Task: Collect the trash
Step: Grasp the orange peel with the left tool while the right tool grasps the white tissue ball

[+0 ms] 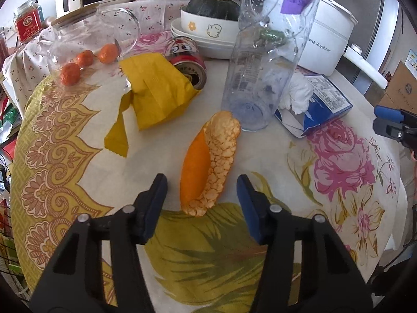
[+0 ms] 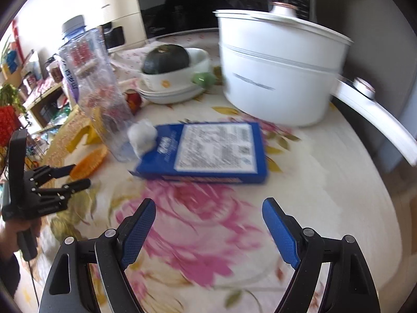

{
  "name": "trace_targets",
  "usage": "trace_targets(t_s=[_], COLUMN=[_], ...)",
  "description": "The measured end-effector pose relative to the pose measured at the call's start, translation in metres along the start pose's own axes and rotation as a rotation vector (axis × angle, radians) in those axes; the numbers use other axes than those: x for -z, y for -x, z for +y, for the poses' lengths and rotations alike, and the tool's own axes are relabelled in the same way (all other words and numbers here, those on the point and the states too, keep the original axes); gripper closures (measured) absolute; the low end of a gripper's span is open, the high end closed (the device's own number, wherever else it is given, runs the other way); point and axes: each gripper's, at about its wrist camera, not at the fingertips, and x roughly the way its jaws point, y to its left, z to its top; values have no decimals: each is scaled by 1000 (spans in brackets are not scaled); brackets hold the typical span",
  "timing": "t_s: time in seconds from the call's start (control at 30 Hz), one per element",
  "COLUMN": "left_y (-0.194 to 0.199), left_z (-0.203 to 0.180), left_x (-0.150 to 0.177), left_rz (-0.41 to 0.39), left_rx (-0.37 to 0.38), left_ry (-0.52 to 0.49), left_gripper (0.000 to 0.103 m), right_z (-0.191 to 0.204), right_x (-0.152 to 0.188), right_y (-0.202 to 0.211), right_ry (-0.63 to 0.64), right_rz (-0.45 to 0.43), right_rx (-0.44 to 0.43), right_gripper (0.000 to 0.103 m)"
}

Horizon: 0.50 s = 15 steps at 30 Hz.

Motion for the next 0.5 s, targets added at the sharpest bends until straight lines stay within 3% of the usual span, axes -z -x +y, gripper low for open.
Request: trace_targets(t_s=[0.13,0.2,0.5], left_y=[1,3,14], left_z=[3,6,9], left_x=[-1,-1,6], left_rz=[-20,-44,-90], left_rx=[18,27,62], left_ry=[22,27,80], left_gripper=[79,83,86], right_z=[25,36,65], right_x=[-12,-16,-35], right_y=[-23,-33,-72], right_ry=[55,84,148], right_rz=[-22,-34,-30], right_rx=[-26,-37,-86], right_gripper=[19,22,62])
